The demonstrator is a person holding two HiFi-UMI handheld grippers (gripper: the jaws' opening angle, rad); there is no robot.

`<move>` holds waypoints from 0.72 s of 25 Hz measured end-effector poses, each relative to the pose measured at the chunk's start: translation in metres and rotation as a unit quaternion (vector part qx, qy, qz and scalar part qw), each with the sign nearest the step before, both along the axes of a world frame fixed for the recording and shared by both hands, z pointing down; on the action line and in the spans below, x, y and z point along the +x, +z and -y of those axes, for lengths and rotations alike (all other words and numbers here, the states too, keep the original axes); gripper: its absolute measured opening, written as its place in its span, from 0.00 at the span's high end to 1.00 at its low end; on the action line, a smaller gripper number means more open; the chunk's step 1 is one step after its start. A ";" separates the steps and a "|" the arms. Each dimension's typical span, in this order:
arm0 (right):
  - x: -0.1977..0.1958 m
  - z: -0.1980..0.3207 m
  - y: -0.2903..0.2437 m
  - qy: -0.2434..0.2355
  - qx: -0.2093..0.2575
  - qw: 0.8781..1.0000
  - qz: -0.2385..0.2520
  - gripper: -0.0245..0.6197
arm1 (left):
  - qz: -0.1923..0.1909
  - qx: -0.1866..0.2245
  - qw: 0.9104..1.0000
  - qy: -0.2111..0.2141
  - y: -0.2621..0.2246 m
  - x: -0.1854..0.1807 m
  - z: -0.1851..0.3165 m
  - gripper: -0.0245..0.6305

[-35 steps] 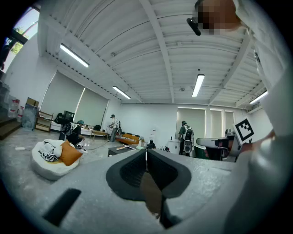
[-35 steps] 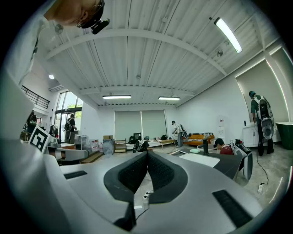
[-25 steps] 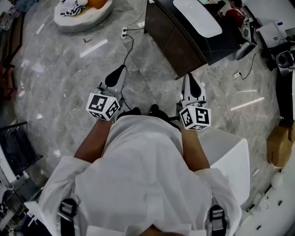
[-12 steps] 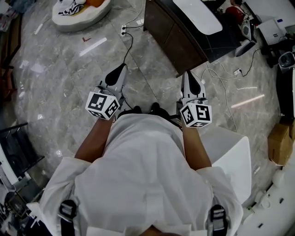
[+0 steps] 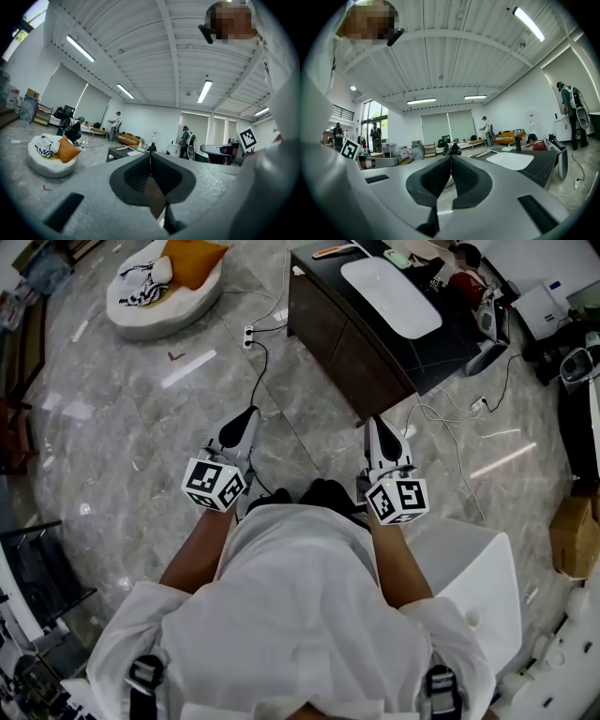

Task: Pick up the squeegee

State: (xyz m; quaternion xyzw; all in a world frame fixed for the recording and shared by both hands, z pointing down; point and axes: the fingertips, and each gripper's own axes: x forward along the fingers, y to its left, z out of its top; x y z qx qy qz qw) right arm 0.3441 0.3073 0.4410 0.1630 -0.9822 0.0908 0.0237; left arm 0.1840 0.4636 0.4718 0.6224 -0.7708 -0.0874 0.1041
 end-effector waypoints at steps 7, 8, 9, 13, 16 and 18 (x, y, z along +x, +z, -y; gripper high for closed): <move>-0.003 0.032 0.015 0.010 -0.017 1.000 -0.015 0.94 | -0.021 -0.021 0.999 0.016 0.016 -0.012 0.035 0.94; -0.005 0.040 0.018 0.012 -0.019 1.000 -0.016 0.94 | -0.020 -0.023 0.999 0.018 0.016 -0.015 0.043 0.94; -0.009 0.049 0.020 0.013 -0.021 1.000 -0.015 0.94 | -0.018 -0.024 0.999 0.019 0.016 -0.019 0.050 0.94; -0.037 0.088 0.017 0.010 -0.019 1.000 -0.002 0.94 | -0.009 -0.029 0.999 0.023 0.012 -0.038 0.087 0.94; -0.063 0.119 0.013 -0.001 -0.015 1.000 0.010 0.94 | 0.002 -0.035 0.999 0.029 0.006 -0.054 0.118 0.94; -0.080 0.143 0.010 -0.007 -0.016 1.000 0.018 0.94 | 0.007 -0.036 0.999 0.025 0.000 -0.067 0.139 0.94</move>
